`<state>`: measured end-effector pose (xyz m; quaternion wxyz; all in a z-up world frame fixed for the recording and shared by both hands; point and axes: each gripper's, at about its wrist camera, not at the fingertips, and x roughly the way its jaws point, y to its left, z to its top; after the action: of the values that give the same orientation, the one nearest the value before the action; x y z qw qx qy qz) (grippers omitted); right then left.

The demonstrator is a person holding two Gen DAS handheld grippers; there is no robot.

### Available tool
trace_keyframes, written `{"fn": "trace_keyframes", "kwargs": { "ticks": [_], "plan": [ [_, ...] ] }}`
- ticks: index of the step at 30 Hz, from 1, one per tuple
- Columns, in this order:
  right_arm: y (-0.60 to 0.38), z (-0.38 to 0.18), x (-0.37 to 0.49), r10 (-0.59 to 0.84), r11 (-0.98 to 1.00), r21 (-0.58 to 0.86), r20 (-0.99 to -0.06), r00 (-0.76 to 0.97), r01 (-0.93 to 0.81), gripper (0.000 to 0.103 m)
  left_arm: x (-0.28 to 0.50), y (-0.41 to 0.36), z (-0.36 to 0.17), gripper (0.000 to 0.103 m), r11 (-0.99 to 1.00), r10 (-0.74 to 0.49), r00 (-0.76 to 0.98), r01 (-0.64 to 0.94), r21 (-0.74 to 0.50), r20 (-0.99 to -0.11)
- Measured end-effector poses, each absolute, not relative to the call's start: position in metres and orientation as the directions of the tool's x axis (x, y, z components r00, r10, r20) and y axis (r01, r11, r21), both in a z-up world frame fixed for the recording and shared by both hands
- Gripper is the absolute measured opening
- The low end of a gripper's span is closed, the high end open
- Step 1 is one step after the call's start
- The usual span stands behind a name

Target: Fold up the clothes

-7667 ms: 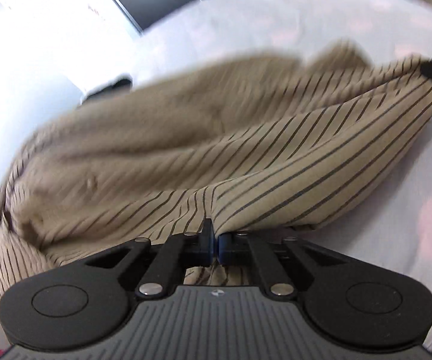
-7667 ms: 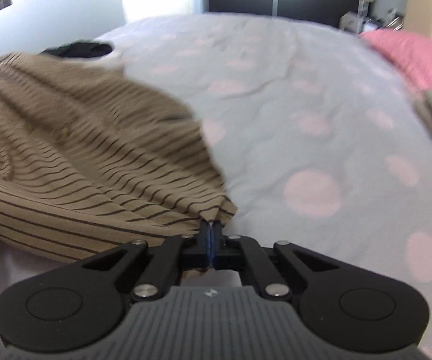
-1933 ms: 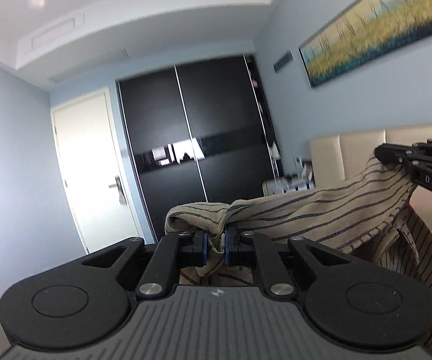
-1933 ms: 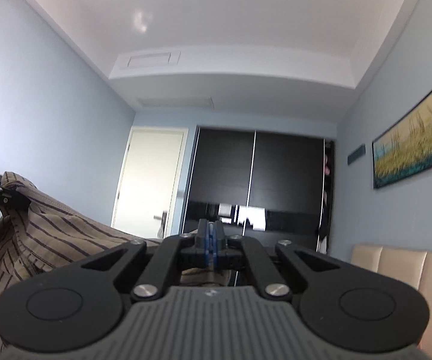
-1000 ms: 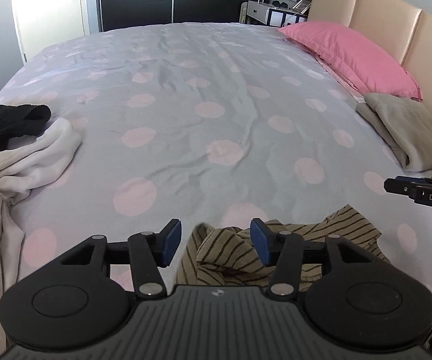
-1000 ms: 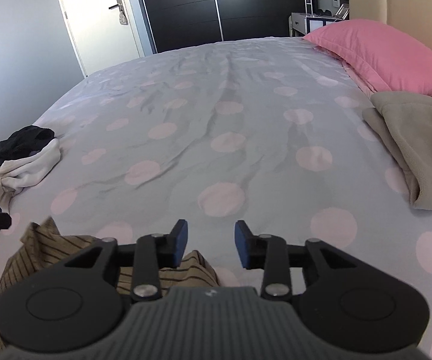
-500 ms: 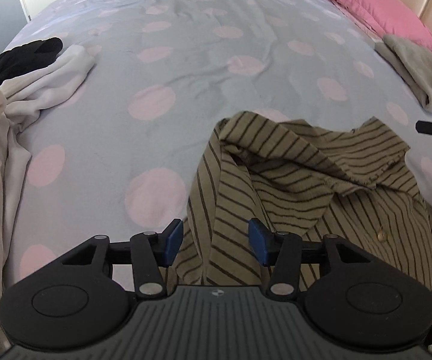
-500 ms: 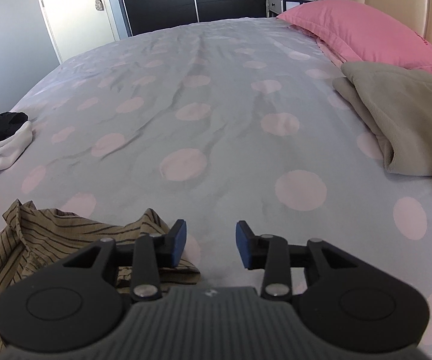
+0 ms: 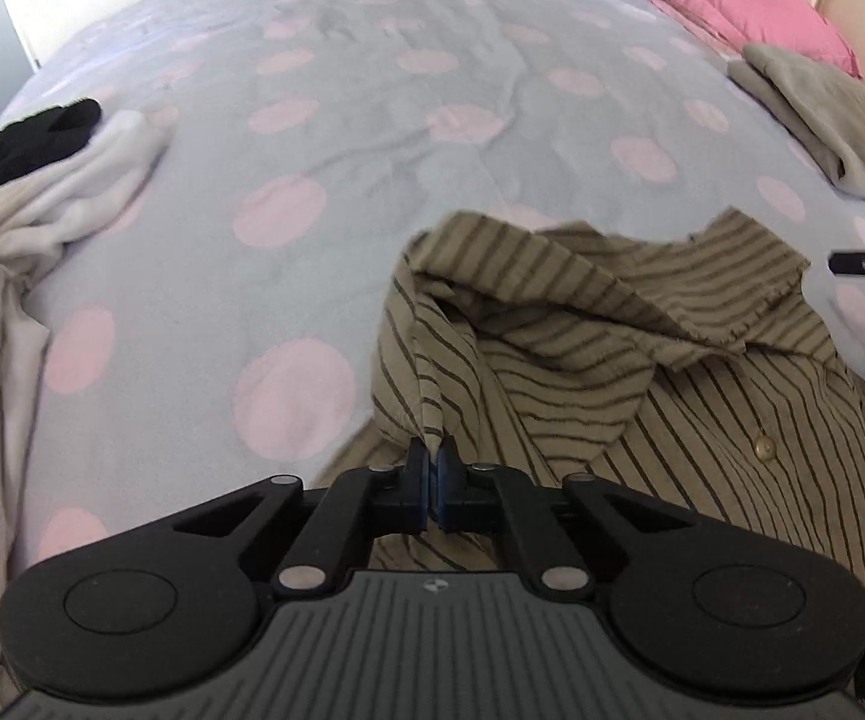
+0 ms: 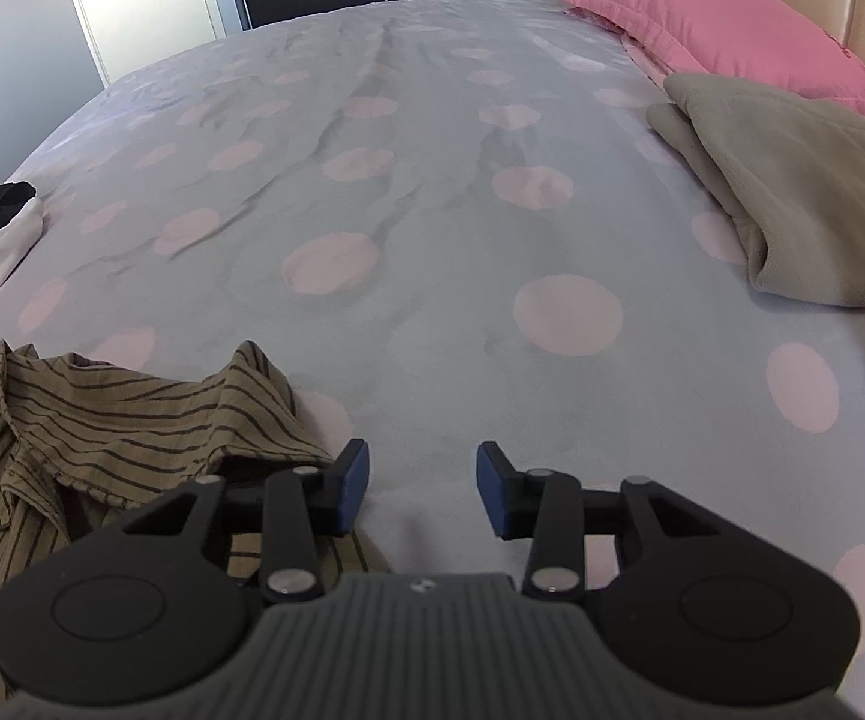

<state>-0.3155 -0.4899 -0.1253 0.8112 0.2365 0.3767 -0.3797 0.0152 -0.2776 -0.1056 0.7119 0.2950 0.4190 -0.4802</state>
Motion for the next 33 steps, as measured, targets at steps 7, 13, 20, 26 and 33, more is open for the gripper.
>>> {"fn": "trace_keyframes", "kwargs": {
  "ticks": [7,13,20,26,33],
  "plan": [
    [-0.485,-0.128,-0.325,-0.406,0.615,0.110,-0.804,0.433,0.781,0.043,0.060,-0.262,-0.090,0.000,0.532,-0.424,0.319,0.845,0.052,-0.848],
    [-0.462,-0.130,-0.329,-0.343,0.695,0.108,-0.819,0.460,0.710,0.029,0.077,-0.257,-0.083,0.000,0.583,-0.409,0.355,0.810,0.059,-0.841],
    [-0.420,-0.137,-0.330,-0.321,0.815,-0.001,-0.833,0.451,0.579,0.029,0.065,-0.264,-0.083,0.000,0.549,-0.417,0.352,0.832,0.077,-0.838],
    [-0.410,-0.159,-0.323,-0.266,0.860,-0.019,-0.870,0.416,0.510,0.029,0.058,-0.268,-0.083,0.000,0.533,-0.422,0.350,0.842,0.083,-0.836],
    [-0.411,-0.160,-0.327,-0.270,0.854,-0.027,-0.876,0.399,0.519,0.001,0.058,-0.263,-0.081,0.000,0.540,-0.424,0.361,0.837,0.088,-0.830]
  ]
}}
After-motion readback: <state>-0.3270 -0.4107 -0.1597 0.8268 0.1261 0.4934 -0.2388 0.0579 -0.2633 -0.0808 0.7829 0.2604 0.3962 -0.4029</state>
